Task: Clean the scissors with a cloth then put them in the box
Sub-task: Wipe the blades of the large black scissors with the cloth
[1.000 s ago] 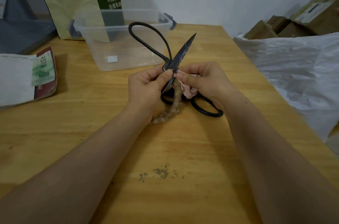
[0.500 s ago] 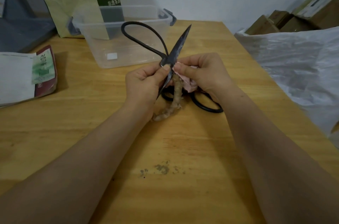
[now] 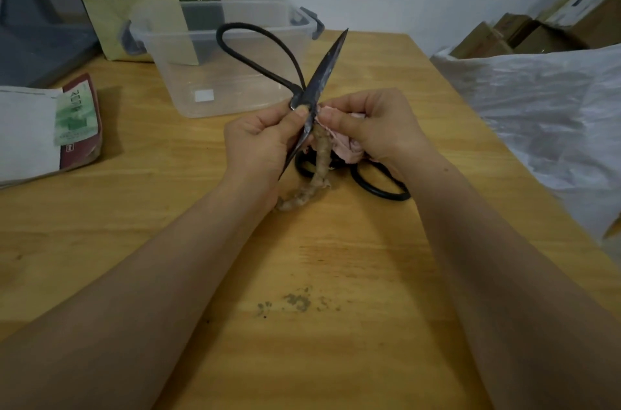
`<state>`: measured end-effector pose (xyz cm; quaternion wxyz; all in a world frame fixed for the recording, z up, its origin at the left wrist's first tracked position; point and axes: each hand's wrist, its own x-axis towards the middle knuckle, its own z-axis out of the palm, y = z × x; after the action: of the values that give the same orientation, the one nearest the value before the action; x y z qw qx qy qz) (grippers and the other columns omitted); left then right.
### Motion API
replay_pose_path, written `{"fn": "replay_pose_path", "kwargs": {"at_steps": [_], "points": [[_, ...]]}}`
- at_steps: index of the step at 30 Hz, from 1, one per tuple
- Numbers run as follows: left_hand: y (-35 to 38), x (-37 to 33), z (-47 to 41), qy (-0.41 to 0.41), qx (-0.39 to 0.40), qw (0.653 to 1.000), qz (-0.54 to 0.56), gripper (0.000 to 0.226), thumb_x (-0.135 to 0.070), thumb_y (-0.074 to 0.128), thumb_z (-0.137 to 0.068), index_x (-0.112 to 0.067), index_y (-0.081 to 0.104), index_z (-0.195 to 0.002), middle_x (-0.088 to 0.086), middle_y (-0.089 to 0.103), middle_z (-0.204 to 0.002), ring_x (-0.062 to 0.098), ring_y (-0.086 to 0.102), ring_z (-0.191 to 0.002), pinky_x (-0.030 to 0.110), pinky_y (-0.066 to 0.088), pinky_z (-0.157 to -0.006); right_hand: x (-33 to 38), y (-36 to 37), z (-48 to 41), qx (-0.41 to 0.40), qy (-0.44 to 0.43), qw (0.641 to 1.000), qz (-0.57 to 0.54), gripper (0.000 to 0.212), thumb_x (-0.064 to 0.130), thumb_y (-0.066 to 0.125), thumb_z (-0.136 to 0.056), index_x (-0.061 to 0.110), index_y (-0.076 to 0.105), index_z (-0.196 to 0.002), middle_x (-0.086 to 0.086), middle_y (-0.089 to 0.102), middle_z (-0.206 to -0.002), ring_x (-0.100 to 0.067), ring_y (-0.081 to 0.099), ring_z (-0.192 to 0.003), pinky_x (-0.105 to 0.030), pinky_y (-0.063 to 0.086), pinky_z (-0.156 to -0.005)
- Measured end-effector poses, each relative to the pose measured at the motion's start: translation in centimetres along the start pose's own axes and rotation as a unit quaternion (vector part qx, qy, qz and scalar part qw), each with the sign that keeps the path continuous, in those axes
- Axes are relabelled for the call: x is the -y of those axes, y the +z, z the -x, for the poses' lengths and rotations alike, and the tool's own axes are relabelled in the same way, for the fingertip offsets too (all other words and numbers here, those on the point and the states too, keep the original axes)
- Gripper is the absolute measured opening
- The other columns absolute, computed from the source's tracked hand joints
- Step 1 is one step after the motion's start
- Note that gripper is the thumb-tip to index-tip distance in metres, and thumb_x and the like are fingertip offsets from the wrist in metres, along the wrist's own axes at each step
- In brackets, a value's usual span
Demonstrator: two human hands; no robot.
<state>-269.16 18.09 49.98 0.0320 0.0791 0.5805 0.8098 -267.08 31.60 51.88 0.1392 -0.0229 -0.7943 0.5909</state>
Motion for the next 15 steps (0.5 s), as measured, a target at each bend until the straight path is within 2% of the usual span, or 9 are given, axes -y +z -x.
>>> {"fn": "replay_pose_path", "kwargs": {"at_steps": [2,4,5,8,10,11,12,14,15], "points": [[-0.3,-0.1,-0.2,-0.006,-0.016,1.000,0.008,0.012,-0.003,0.062,-0.087,-0.008,0.073,-0.086,0.012,0.073,-0.085,0.024,0.066,-0.082,0.036,0.055,-0.083,-0.4,-0.7,0.2,0.010,0.014,0.999,0.028,0.008,0.008,0.070,-0.082,0.006,0.072,-0.090,0.000,0.072,-0.068,-0.012,0.069,-0.064,-0.040,0.059,-0.068],[-0.4,-0.3,-0.4,-0.009,-0.027,0.999,0.016,0.011,-0.003,0.062,-0.087,-0.007,0.072,-0.090,0.012,0.073,-0.088,0.023,0.066,-0.083,0.036,0.055,-0.085,-0.5,-1.1,0.4,0.011,0.022,1.000,0.018,0.005,0.007,0.071,-0.081,0.012,0.072,-0.083,-0.009,0.073,-0.071,-0.021,0.071,-0.065,-0.054,0.057,-0.069],[-0.4,-0.3,-0.4,-0.008,-0.028,0.999,0.017,0.011,-0.004,0.062,-0.087,-0.007,0.072,-0.091,0.010,0.074,-0.087,0.021,0.066,-0.082,0.034,0.056,-0.084,-0.5,-1.0,0.4,0.005,0.021,1.000,0.004,0.005,0.007,0.071,-0.081,0.012,0.072,-0.082,-0.010,0.073,-0.071,-0.024,0.071,-0.064,-0.055,0.057,-0.068],[-0.1,-0.2,-0.3,-0.013,-0.016,1.000,0.022,0.011,-0.006,0.062,-0.087,-0.007,0.072,-0.094,0.006,0.074,-0.081,0.017,0.067,-0.076,0.028,0.057,-0.076,0.1,0.2,0.1,-0.031,0.023,0.994,-0.103,0.011,0.000,0.067,-0.083,-0.005,0.069,-0.093,-0.007,0.071,-0.066,-0.017,0.070,-0.063,-0.029,0.058,-0.059],[0.2,0.0,-0.2,-0.020,-0.013,0.999,0.027,0.011,-0.006,0.063,-0.087,-0.008,0.072,-0.093,0.007,0.074,-0.081,0.017,0.067,-0.074,0.026,0.057,-0.072,0.2,0.8,-0.2,-0.041,0.014,0.994,-0.104,0.009,0.000,0.067,-0.084,-0.003,0.070,-0.092,-0.013,0.071,-0.074,-0.023,0.070,-0.070,-0.034,0.059,-0.064],[0.2,0.0,-0.2,-0.021,-0.014,0.999,0.023,0.011,-0.006,0.063,-0.087,-0.008,0.072,-0.092,0.008,0.074,-0.083,0.018,0.067,-0.076,0.028,0.058,-0.074,0.2,0.9,-0.3,-0.035,0.007,0.998,-0.061,0.006,0.004,0.068,-0.084,0.004,0.071,-0.089,-0.013,0.071,-0.076,-0.025,0.070,-0.072,-0.037,0.059,-0.067],[0.2,0.1,-0.2,-0.020,-0.014,1.000,0.016,0.011,-0.005,0.063,-0.087,-0.008,0.072,-0.092,0.009,0.074,-0.085,0.019,0.067,-0.078,0.030,0.058,-0.078,0.2,0.6,-0.4,-0.023,0.003,1.000,0.009,0.003,0.011,0.070,-0.084,0.012,0.073,-0.085,-0.008,0.070,-0.073,-0.022,0.068,-0.069,-0.034,0.057,-0.064],[0.1,0.2,-0.1,-0.016,-0.010,1.000,-0.002,0.011,-0.004,0.063,-0.087,-0.009,0.072,-0.088,0.007,0.074,-0.082,0.017,0.068,-0.077,0.032,0.057,-0.081,0.4,-0.4,-0.3,0.003,-0.005,0.986,0.167,0.006,0.026,0.072,-0.083,0.025,0.072,-0.077,0.007,0.065,-0.059,-0.004,0.060,-0.055,-0.021,0.047,-0.049],[0.1,0.2,-0.1,-0.012,-0.007,1.000,-0.009,0.011,-0.004,0.063,-0.087,-0.010,0.072,-0.086,0.006,0.074,-0.080,0.016,0.068,-0.076,0.031,0.057,-0.080,0.5,-0.8,-0.2,0.008,-0.006,0.980,0.196,0.007,0.028,0.072,-0.083,0.025,0.072,-0.076,0.010,0.061,-0.050,0.002,0.055,-0.046,-0.014,0.039,-0.042]]}}
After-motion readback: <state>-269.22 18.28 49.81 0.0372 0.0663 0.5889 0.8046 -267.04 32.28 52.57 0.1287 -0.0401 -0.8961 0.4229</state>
